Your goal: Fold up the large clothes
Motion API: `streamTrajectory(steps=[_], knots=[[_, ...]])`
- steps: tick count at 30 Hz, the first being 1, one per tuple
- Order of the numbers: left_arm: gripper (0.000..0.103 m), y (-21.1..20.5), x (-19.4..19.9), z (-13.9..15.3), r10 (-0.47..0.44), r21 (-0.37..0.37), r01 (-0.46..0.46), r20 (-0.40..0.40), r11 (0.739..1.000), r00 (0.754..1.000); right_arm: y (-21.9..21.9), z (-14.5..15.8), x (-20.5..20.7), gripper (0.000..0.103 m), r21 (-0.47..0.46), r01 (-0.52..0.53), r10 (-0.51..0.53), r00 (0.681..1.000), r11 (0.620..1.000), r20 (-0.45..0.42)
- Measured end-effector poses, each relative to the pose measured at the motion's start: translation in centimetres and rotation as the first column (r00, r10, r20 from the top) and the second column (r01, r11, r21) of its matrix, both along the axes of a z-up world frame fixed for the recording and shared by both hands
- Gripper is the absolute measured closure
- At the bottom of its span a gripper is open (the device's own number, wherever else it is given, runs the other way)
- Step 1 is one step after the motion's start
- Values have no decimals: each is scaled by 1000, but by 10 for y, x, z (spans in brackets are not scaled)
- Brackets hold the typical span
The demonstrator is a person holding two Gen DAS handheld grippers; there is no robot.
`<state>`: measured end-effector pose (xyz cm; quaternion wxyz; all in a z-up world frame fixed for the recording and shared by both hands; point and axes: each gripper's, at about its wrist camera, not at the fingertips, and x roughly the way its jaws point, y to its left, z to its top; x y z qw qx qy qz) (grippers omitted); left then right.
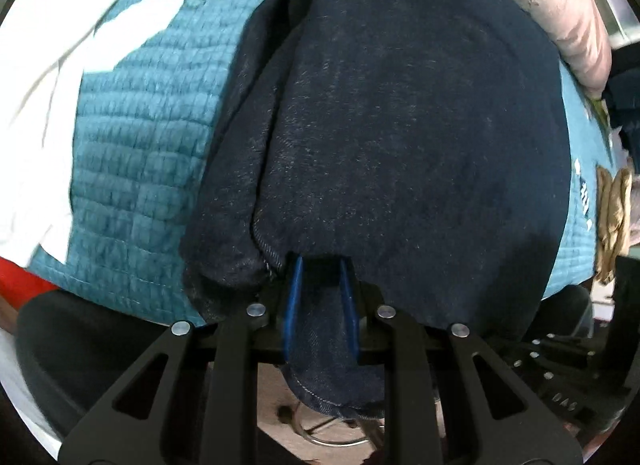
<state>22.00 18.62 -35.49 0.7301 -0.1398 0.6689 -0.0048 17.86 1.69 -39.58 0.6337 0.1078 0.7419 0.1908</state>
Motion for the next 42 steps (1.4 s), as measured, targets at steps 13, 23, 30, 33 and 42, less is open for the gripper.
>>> streamTrajectory(steps=[13, 23, 30, 33, 42], knots=[[13, -21, -13, 61, -110, 79, 98, 155, 992, 982, -22, 92, 12, 17, -91, -17, 49, 931, 996, 363], [13, -5, 12, 59, -65, 145, 42, 156, 989, 986, -27, 85, 48, 17, -102, 44, -4, 931, 994, 364], [13, 11, 35, 37, -40, 119, 25, 117, 993, 992, -21, 57, 70, 17, -111, 50, -15, 954, 993, 299], [13, 19, 46, 22, -21, 97, 12, 93, 995, 995, -20, 41, 78, 17, -103, 67, -39, 965, 992, 258], [6, 51, 52, -20, 73, -135, -63, 72, 989, 995, -27, -7, 97, 8, 44, 159, -164, 977, 986, 137]])
